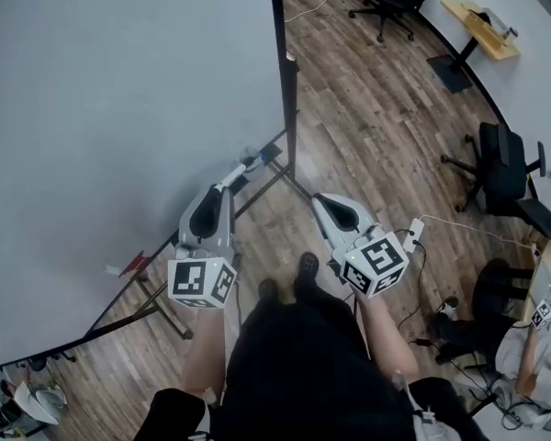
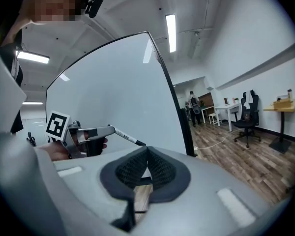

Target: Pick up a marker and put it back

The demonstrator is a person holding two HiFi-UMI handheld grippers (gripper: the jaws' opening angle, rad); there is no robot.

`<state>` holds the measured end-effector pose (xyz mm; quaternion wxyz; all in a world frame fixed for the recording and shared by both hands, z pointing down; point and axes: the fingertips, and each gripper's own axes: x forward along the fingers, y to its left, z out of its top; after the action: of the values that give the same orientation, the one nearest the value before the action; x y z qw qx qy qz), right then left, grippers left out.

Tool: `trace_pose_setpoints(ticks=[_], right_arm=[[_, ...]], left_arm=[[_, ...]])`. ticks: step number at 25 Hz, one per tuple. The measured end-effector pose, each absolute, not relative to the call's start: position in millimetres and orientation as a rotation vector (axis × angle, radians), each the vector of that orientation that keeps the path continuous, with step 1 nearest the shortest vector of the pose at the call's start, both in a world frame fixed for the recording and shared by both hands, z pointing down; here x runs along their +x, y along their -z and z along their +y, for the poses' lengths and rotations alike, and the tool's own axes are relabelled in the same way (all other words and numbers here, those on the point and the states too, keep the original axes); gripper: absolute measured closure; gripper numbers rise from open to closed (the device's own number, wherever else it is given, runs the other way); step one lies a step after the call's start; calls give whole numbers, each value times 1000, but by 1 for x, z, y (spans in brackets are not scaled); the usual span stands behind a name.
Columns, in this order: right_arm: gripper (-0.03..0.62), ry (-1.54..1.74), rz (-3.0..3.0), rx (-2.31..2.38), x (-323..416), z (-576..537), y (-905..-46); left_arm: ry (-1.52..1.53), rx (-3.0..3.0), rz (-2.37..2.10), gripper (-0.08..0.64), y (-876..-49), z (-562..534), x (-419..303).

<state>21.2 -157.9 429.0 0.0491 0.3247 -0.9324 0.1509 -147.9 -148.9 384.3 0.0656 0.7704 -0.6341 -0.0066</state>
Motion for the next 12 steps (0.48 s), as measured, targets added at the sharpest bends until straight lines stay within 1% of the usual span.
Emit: trace_pose_setpoints(ticks=[6,12], right_arm=[[589,-430,-2833,1076,3,-122,-414],[589,-417,-2794,1171,-6,-88,-419]], left_arm=[[38,2415,-1777,485,-366,-98,-148],[20,2468,-1680,485,-374,-63,-151]])
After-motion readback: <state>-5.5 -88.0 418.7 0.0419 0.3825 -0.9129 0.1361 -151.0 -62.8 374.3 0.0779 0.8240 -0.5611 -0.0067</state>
